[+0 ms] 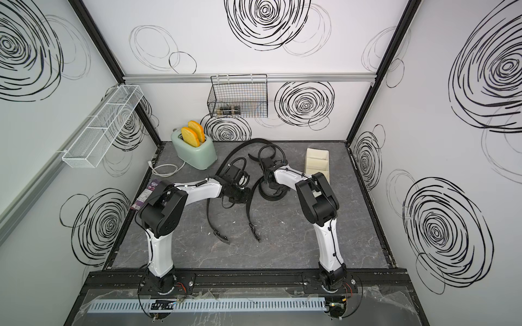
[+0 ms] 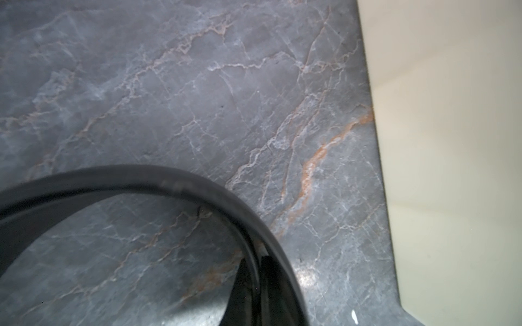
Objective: Place the belts into the storage roll
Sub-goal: Roll the belt at the center of the board.
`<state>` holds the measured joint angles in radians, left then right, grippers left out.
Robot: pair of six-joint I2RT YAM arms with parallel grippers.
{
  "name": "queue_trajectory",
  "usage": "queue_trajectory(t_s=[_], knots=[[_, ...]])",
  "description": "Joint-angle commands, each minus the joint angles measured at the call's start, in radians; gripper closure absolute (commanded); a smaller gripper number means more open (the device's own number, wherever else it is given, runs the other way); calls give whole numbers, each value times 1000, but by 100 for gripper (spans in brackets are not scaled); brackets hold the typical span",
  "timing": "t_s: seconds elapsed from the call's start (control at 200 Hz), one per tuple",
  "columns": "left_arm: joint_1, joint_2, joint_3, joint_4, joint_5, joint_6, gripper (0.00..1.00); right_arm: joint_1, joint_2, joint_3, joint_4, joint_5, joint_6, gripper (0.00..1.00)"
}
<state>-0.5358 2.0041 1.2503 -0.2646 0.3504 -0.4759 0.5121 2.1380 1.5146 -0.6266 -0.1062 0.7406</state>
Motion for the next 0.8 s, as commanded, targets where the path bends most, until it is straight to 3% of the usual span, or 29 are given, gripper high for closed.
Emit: queue_trajectory(t_s=[0.0,0.145,0.355,0.511,0.681,0.796], knots=[[32,-33,-62,14,24,-33,95,20,89,5,-114,82,-62,100],[37,-108,-142,84,37,-105,95,84,128,52,-160,254,-136,100],[33,-168,-185,78,-5,-133,95,116,159,67,-162,257,-131,100],[46,-212,-242,105,0,-206,95,105,114,36,-107,167,-143,100],[27,-224,-402,355,63,-482,95,82,62,-4,-58,23,-122,100],[-11,-178,-417,450,80,-627,95,76,59,13,-68,-20,-117,100]])
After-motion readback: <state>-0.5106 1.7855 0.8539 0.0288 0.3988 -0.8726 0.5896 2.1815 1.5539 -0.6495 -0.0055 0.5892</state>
